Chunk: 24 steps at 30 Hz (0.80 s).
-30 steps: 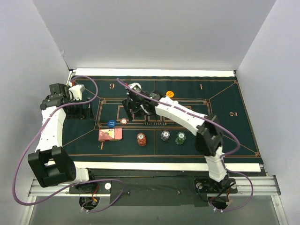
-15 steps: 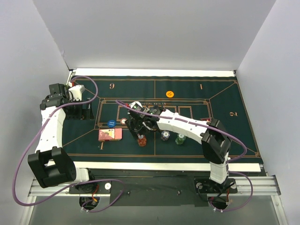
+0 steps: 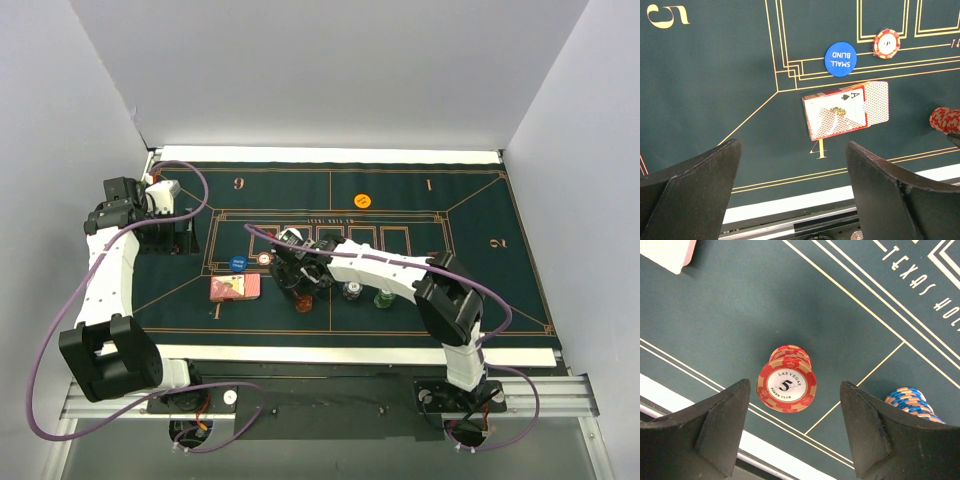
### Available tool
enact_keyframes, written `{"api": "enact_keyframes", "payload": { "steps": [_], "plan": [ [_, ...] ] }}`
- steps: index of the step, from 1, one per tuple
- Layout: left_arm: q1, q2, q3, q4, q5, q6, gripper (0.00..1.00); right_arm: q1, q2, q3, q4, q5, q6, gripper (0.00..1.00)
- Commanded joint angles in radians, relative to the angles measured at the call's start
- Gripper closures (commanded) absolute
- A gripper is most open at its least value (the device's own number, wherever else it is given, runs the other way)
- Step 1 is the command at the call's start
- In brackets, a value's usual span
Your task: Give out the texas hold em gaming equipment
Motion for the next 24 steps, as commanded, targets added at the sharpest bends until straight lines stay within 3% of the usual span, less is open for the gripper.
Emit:
{"api": "enact_keyframes", "payload": {
  "steps": [1, 9, 24],
  "plan": [
    [0.007, -0.024, 0.054, -0.006, 0.005, 0.01, 0.04, 0.007, 0.012, -0.011, -0.003, -0.001, 0.018, 0.34],
    [0.009, -0.027, 0.055, -0.006, -0.003, 0.015, 0.04, 0.009, 0.019, -0.039, 0.015, -0.043, 0.027, 0.5],
    [0.009, -0.025, 0.062, -0.011, -0.008, 0.019, 0.04, 0.012, -0.031, -0.065, 0.029, -0.027, 0.029, 0.7]
  ]
}}
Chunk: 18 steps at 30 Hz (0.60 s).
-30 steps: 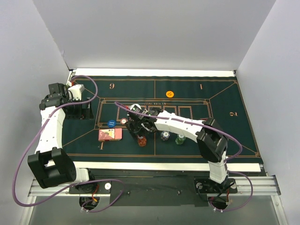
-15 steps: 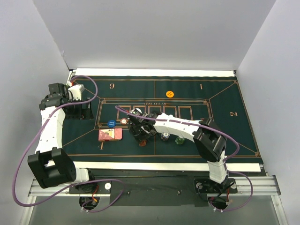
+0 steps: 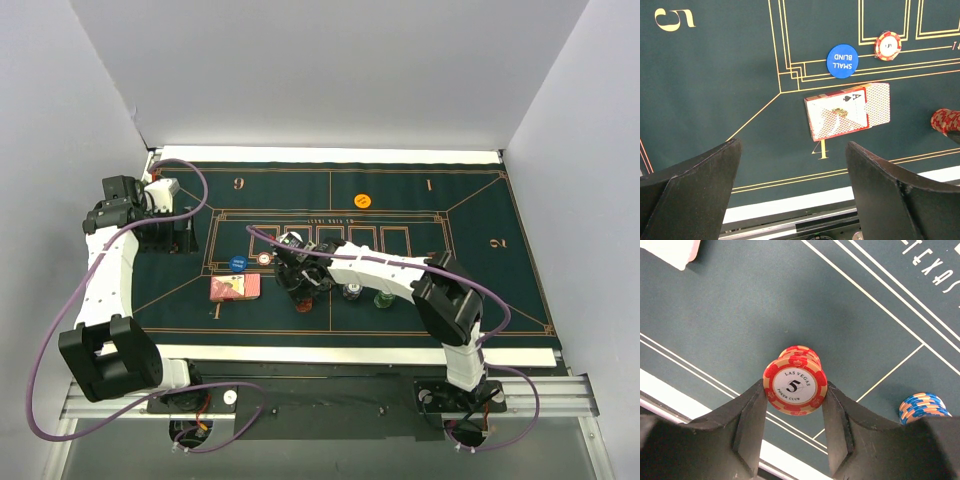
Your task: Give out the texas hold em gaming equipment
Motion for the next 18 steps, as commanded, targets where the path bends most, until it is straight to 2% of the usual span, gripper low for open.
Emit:
{"api": "enact_keyframes", "payload": {
  "steps": [1, 12, 18],
  "plan": [
    [0.007, -0.025, 0.047, -0.006, 0.002, 0.017, 0.04, 0.009, -0.045, -0.024, -0.018, 0.018, 0.005, 0.71],
    [0.006, -0.024, 0.054, -0.013, 0.008, 0.017, 0.04, -0.017, -0.148, 0.013, -0.065, 0.082, -0.006, 0.74],
    [0.009, -0.016, 0.064, -0.015, 0.011, 0.015, 0.04, -0.151, -0.148, 0.085, -0.09, 0.064, -0.004, 0.75]
  ]
}}
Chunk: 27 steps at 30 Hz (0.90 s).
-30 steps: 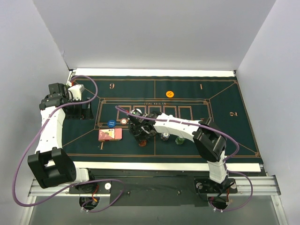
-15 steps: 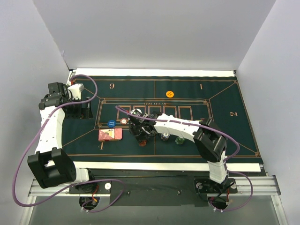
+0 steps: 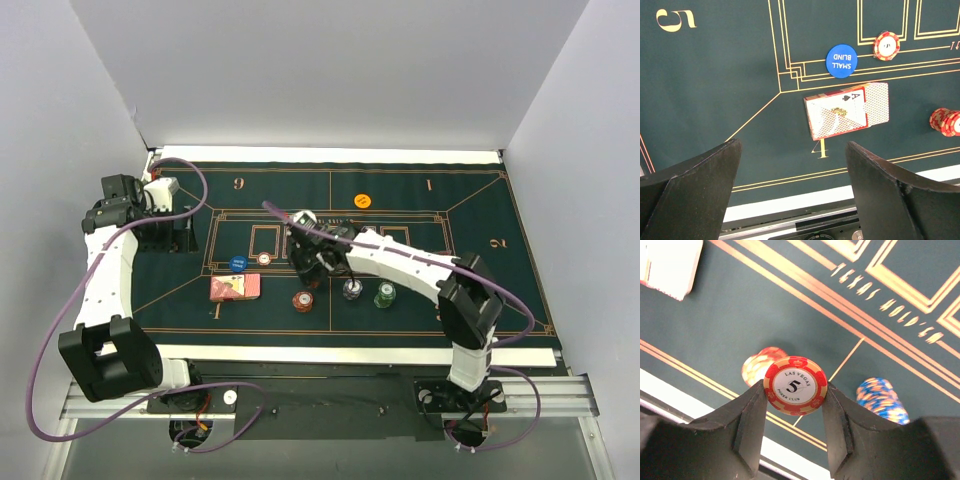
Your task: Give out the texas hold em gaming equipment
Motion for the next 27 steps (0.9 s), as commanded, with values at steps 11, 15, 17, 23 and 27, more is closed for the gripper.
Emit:
{"api": "enact_keyframes", "payload": {
  "steps": [11, 15, 17, 23, 27],
  "plan": [
    [0.009, 0.022, 0.064, 0.004, 0.024, 0.011, 0.04, -0.478, 0.216, 0.438, -0.118, 0.06, 0.007, 0.75],
    [0.009, 0.035, 0.069, 0.005, 0.033, 0.011, 0.04, -0.563, 0.334, 0.561, -0.151, 0.08, 0.026, 0.75],
    [0.009, 0.039, 0.07, 0.007, 0.038, 0.013, 0.04, -0.597, 0.382, 0.604, -0.155, 0.089, 0.037, 0.75],
    [0.007, 0.05, 0.069, 0.01, 0.035, 0.029, 0.04, -0.658, 0.5, 0.695, -0.161, 0.086, 0.061, 0.75],
    [0.009, 0.05, 0.063, 0.016, 0.032, 0.034, 0.04, -0.667, 0.554, 0.723, -0.167, 0.077, 0.069, 0.75]
  ]
}}
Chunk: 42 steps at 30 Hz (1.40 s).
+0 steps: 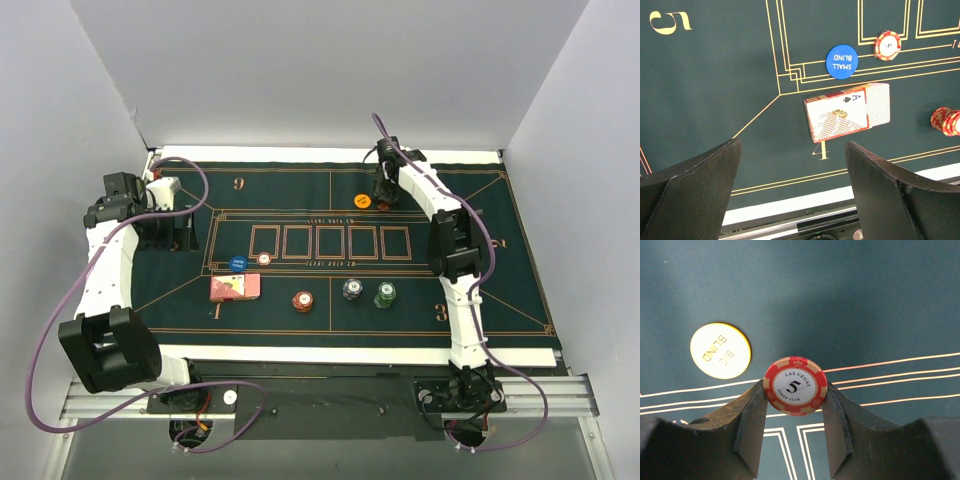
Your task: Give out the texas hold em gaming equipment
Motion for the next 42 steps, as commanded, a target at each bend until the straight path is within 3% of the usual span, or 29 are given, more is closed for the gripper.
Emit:
{"api": "enact_keyframes", "payload": {
  "steps": [1, 8, 11, 17, 23, 34, 42],
  "plan": [
    [0.007, 0.005, 0.04, 0.017, 0.021, 0.024, 0.04, 0.0, 0.02, 0.065, -0.04, 0.008, 0.023, 0.75],
    [0.006, 0.006, 0.038, 0.02, 0.016, 0.024, 0.04, 0.0, 0.051, 0.052, -0.035, -0.015, 0.04, 0.73],
    [0.009, 0.005, 0.04, 0.017, 0.015, 0.025, 0.04, 0.0, 0.048, 0.045, -0.035, -0.014, 0.043, 0.56],
    [0.009, -0.009, 0.036, 0.014, 0.021, 0.021, 0.04, 0.014, -0.035, 0.022, -0.029, 0.0, 0.039, 0.37],
    [0.007, -0.031, 0.04, 0.007, 0.025, 0.011, 0.04, 0.074, -0.257, -0.128, -0.008, 0.029, 0.031, 0.34],
    [0.009, -0.083, 0.03, -0.016, 0.024, 0.016, 0.04, 0.494, -0.601, -0.543, 0.03, 0.018, 0.06, 0.24],
    [0.009, -0.089, 0.015, -0.016, 0.021, 0.01, 0.04, 0.742, -0.555, -0.587, 0.031, 0.043, 0.043, 0.19]
  ]
}}
